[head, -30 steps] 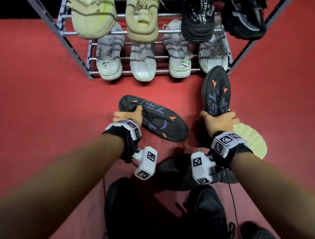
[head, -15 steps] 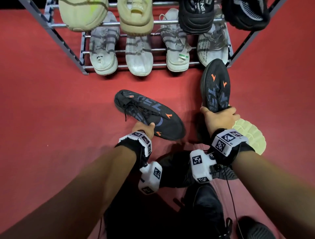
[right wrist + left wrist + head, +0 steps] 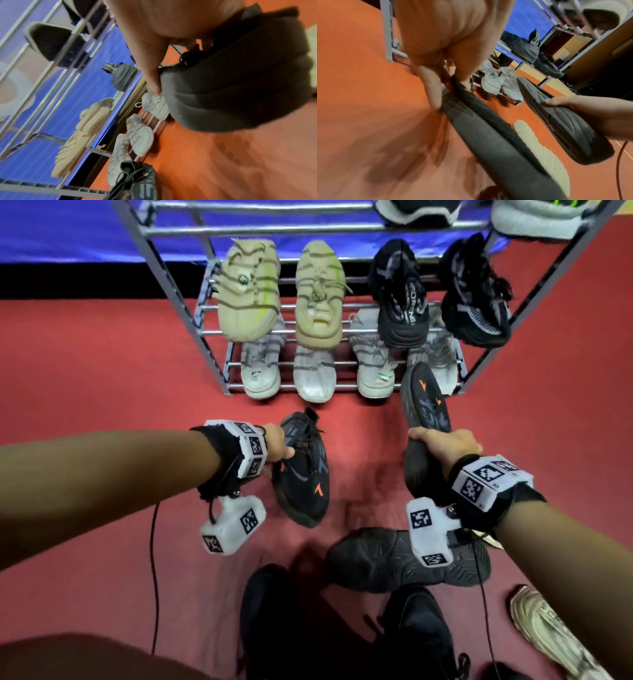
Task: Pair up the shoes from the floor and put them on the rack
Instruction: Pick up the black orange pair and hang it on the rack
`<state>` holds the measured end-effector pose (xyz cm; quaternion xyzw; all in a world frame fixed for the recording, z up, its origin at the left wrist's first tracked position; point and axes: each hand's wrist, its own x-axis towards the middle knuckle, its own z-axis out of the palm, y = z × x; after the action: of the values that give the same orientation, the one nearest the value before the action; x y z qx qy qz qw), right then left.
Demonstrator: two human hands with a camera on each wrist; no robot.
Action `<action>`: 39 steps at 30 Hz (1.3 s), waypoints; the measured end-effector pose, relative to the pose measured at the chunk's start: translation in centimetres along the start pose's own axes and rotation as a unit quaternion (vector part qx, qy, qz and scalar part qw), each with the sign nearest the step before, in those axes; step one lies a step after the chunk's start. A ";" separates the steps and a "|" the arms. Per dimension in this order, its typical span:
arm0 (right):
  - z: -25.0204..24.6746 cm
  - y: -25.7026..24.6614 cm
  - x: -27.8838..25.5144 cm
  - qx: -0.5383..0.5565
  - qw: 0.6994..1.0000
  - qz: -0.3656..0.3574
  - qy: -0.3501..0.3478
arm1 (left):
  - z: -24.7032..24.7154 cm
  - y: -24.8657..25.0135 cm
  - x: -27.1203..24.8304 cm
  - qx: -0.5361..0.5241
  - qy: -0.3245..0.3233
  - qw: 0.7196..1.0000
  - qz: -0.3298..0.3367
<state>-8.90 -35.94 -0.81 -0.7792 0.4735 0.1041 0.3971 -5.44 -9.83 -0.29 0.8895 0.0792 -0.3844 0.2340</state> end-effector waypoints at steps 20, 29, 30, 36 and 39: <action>-4.9 -12.2 -12.3 -0.097 0.950 -0.248 -0.166 | -16.5 -2.4 -13.1 -0.151 0.152 0.974 0.073; -6.6 -14.7 -15.9 -0.127 0.925 -0.349 -0.077 | -18.0 -1.8 -15.4 -0.245 0.218 0.934 0.141; -7.1 -15.1 -16.4 -0.135 0.921 -0.359 -0.068 | -18.4 -1.5 -15.9 -0.248 0.219 0.932 0.148; -10.3 -17.9 -19.6 -0.132 0.890 -0.436 -0.036 | -22.4 -0.4 -20.1 -0.259 0.220 0.920 0.192; -11.7 -19.4 -21.0 -0.088 0.885 -0.456 -0.034 | -24.3 0.2 -22.4 -0.287 0.226 0.905 0.220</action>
<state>-6.63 -25.98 28.34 -0.9368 0.0410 -0.0210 0.3468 -5.13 2.50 30.37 0.8418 0.0391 -0.0722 0.5335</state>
